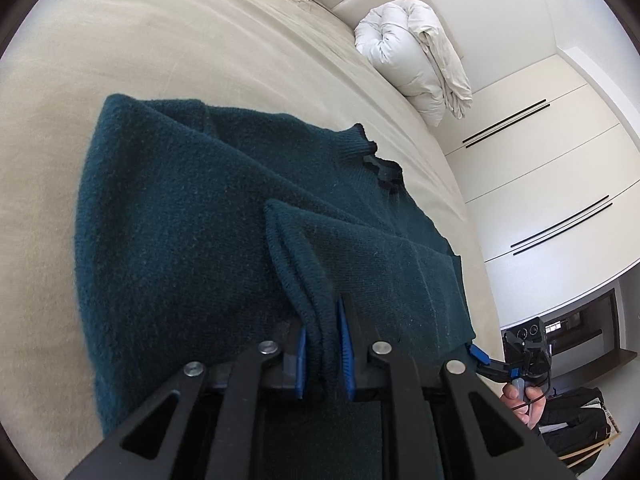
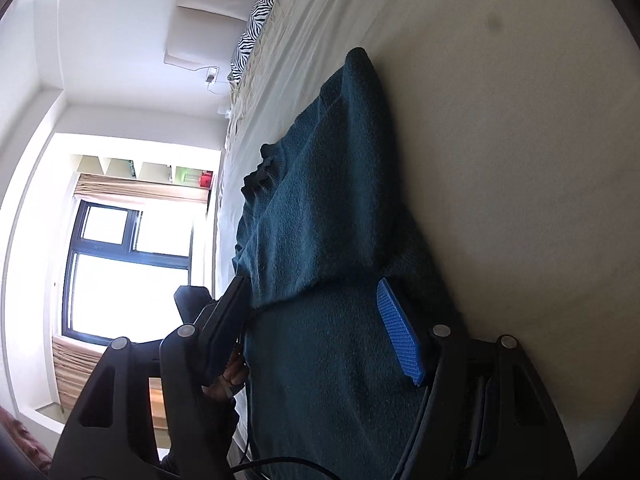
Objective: Fold small clothes
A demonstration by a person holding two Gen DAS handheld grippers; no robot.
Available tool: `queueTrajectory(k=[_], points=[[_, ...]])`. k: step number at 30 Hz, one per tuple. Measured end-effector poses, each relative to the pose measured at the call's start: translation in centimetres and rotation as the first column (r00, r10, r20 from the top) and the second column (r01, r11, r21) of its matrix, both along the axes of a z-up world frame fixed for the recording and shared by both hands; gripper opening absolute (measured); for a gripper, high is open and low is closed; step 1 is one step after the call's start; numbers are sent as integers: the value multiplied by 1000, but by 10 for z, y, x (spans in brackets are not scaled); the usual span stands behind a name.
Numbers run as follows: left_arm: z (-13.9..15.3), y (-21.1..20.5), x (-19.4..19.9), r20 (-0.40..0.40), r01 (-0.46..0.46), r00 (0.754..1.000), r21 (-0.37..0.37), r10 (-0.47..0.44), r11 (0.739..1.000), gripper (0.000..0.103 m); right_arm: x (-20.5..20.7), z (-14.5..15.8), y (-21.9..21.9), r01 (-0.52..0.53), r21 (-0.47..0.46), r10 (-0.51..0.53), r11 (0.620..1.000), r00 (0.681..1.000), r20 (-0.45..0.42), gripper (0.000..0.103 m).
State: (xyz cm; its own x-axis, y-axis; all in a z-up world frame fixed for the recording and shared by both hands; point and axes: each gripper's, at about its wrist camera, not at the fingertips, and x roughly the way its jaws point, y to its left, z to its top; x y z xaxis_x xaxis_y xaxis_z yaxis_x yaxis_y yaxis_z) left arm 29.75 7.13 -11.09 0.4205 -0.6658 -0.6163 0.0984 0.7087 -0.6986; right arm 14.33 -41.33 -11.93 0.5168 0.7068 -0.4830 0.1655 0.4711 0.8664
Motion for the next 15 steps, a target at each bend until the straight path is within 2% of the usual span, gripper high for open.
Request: queueTrajectory(k=[1,3,5,7,10,13,14,15], points=[[9,7,-12,14,-21,1000,-6,21,1000,38,-12,4,-1,13,3,-13,1000,1000,16,65],[27,29,-44,56,-74,995,-42,77,996,60,-39,15,-2,36,3,-36,999,998,46,66],[38,54,-84,81,-141,986,-52,144,989,66,-70,24,2,51,-7,-50,999,995,80,66],[42,75,-127,80,-180,980,-40,183,983,67,-99,29,5,63,-17,-62,998,994,94,66],[35,88,-185,42,-190,981,-14,191,982,67,-143,28,10,90,-48,-86,995,993,84,66],[25,84,-233,-3,-156,988,37,157,987,67,-180,25,16,120,-93,-114,988,991,67,66],[21,81,-245,-12,-148,989,65,149,987,67,-206,27,-1,127,-115,-121,985,991,60,66],[17,79,-257,-23,-134,990,84,137,987,67,-217,29,1,133,-142,-126,981,990,59,66]])
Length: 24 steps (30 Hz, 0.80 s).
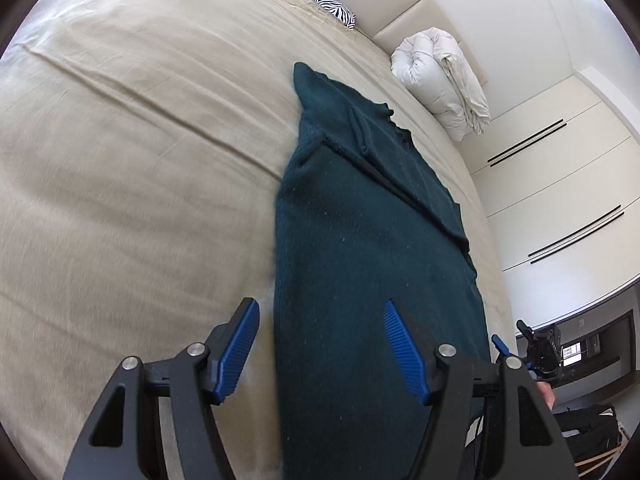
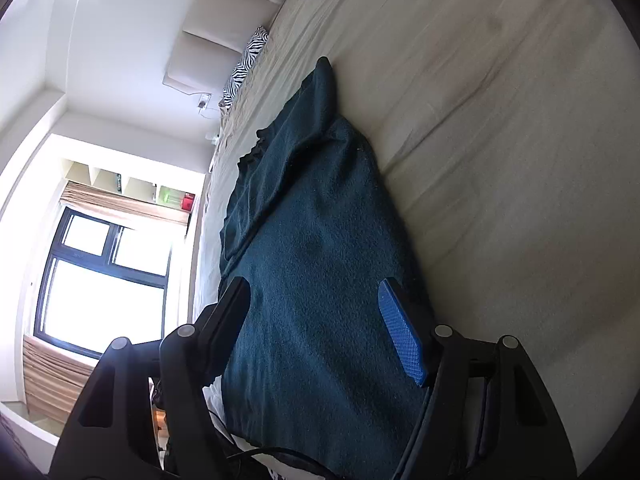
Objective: Fold small clothes
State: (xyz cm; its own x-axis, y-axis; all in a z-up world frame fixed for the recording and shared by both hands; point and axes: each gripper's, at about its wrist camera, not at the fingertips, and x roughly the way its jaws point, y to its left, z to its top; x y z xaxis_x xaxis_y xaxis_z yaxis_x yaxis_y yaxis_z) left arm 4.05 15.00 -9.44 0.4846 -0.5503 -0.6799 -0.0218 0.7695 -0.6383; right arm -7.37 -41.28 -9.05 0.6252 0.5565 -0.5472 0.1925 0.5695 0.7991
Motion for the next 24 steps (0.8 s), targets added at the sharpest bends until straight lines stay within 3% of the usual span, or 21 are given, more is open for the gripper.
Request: queueTrajectory(k=[7,12,24], points=[[-3,-8,-43,-12,38,999,14,-38,999,67,-57,10,1,-7,-180,-2,984,999,-49,66],[-2,-19,-58,-40,93,995,16,-92,996,67,-71,-2,-2,13,-210,-35,978,994,-101,66],[-6,-30,-63,-100,146,985,14,-144,989,59,-96,0,7,-62,-249,25,967,989,-146,65]])
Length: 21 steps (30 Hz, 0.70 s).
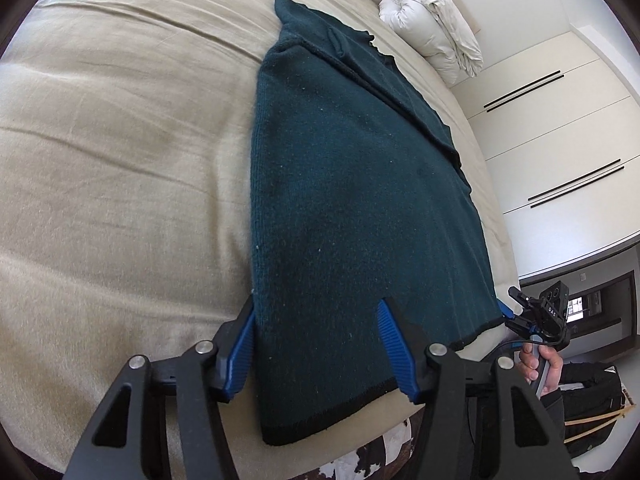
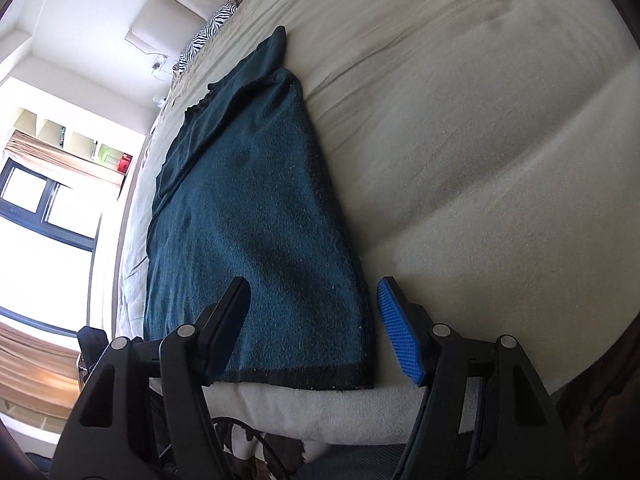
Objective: Fold small clothes
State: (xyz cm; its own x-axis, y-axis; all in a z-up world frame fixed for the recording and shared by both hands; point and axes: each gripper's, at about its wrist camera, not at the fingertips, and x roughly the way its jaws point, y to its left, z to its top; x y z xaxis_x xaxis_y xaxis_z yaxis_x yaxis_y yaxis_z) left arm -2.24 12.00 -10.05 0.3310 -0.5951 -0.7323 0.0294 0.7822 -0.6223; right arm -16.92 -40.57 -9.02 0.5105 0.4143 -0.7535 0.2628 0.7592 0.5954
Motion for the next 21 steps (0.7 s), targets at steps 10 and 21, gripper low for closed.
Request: queueTrajectory(k=[10,21], points=[[-10,8,0,-87,11,996,-41,-15,999,38,-14,0,-2,10,41,-10,999,1000,-8,61],[-18,5,-4,-113,21,993,-20,-24,1000,12,-19,3,-7,20,21,-19,1000,999,-48,53]])
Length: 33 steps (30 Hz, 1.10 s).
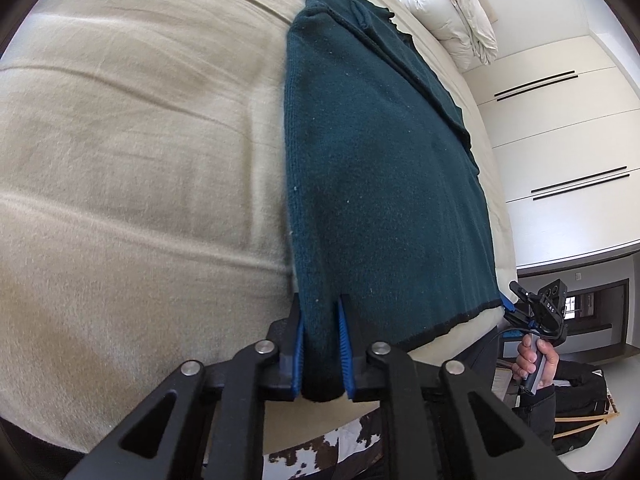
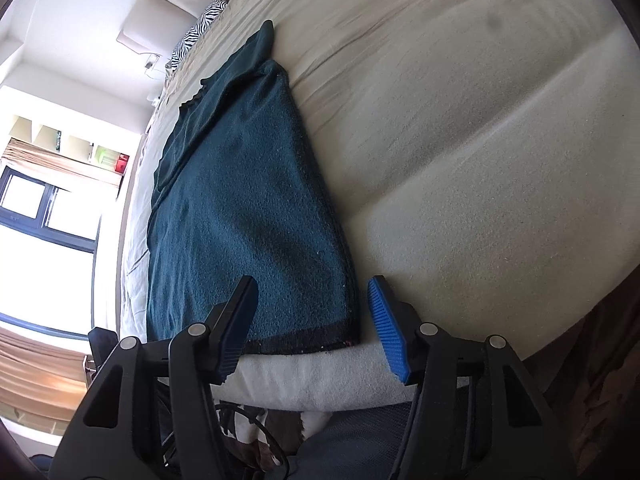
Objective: Fold small clothes
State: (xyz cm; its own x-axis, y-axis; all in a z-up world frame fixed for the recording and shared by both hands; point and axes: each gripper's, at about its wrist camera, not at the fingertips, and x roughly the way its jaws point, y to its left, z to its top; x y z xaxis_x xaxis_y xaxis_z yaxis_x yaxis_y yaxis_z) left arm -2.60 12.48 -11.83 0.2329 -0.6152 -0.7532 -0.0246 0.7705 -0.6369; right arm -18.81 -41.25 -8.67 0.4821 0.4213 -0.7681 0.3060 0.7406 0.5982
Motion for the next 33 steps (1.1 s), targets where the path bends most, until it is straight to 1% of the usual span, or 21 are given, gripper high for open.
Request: queueTrajectory(k=[1,5,8,9,10,12,14,15,16,19,21,24,28,33], points=[[0,-2,0,1,3,1000,5,-3,1000,12,0,0,-1,1,-5,-1,1000,1000,-7,51],[4,-6,-2,18,15,1000,31,-15,999,8,3,-3,-1,-11,-14,10,1000,999,-41,49],[5,-6,-3,29,15,999,36,-16,999,7,7,-7,-2,-21,-12,20,1000,997,-71,42],[6,-5,-4,34,14,999,34,-15,999,7,9,-8,-2,-25,-13,24,1000,997,-79,35],[6,-5,-5,40,13,999,33,-14,999,7,9,-10,-2,-29,-13,28,999,996,-85,32],[8,-3,-7,48,12,999,29,-14,999,7,9,-10,-2,-35,-8,34,999,996,-82,31],[9,1,-8,51,6,999,19,-7,1000,7,8,-10,0,-48,-10,47,999,995,-85,22],[9,2,-8,53,2,999,12,-2,1000,7,7,-11,0,-49,-13,48,999,995,-88,14],[10,3,-9,56,-2,998,4,2,1000,7,6,-11,0,-47,-17,46,999,995,-90,8],[16,7,-11,73,-7,997,-24,8,1000,7,3,-10,0,-43,-18,41,999,996,-76,7],[20,12,-13,83,-17,996,-75,23,997,7,0,-5,1,-41,-19,39,999,997,-59,7],[30,20,-14,99,-40,994,-141,54,989,7,-3,8,5,-40,20,40,999,999,-11,7],[45,30,-12,131,-68,986,-243,102,968,7,0,27,13,-52,61,49,997,997,62,6],[58,33,-7,157,-79,979,-290,129,954,6,10,34,15,-44,128,30,991,993,111,6]])
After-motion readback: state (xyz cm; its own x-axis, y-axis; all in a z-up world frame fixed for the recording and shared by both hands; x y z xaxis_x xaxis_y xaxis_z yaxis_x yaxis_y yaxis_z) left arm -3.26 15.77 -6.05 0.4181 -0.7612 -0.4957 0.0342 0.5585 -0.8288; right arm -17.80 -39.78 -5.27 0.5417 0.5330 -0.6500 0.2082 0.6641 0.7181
